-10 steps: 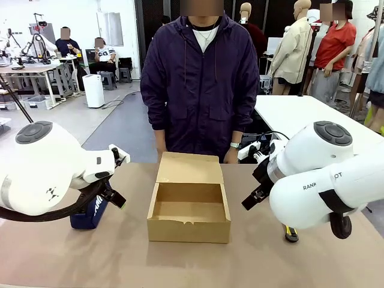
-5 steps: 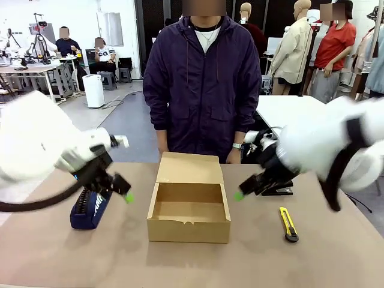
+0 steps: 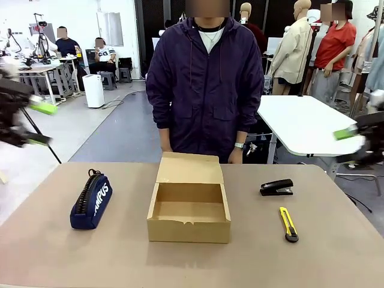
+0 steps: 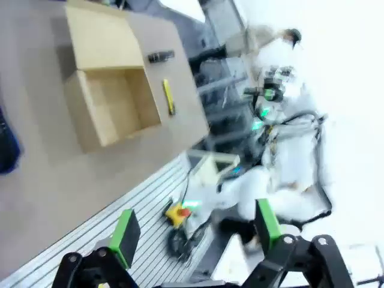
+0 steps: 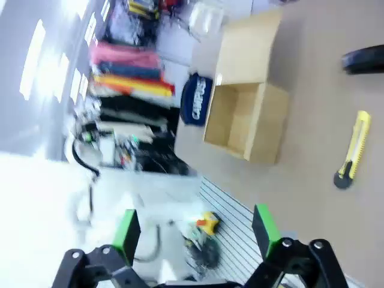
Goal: Pack the items into the box.
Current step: Pick up the item indicated by the person and place it inside the Mailer Box.
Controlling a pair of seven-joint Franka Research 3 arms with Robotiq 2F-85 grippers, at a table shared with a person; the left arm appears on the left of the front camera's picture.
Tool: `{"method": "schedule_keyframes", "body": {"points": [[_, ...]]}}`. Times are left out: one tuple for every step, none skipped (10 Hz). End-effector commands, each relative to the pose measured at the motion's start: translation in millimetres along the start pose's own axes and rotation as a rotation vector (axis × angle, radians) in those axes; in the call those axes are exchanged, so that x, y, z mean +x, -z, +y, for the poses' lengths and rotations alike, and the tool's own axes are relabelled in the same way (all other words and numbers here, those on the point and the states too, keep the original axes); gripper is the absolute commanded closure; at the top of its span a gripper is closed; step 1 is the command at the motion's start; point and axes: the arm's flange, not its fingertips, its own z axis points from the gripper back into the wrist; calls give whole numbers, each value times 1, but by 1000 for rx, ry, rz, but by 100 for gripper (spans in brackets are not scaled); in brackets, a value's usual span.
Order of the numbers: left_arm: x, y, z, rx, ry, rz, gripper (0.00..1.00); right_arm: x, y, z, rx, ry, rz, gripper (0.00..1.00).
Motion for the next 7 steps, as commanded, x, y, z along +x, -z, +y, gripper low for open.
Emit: {"method": "schedule_keyframes", "body": {"points": [[-30,-54,70,-16,-137,-233,0,-9,-38,-38,69,231,-327,0],[-47,-74,100,-44,-205,-274,0,-22,-56,-50,80,274,-394,0],[-63,-86,125,-45,-248,-316,0,-34,-68,-61,91,312,-455,0],[-70,-92,145,-39,-308,-358,0,-45,-72,-68,80,344,-503,0],[-65,-98,109,-21,-237,-295,0,-32,-90,-72,60,289,-369,0],[-65,-98,109,-21,-237,-295,0,-32,-90,-72,60,289,-369,0],[-65,-98,109,-21,-237,-295,0,-32,-90,-72,60,289,-369,0]]}}
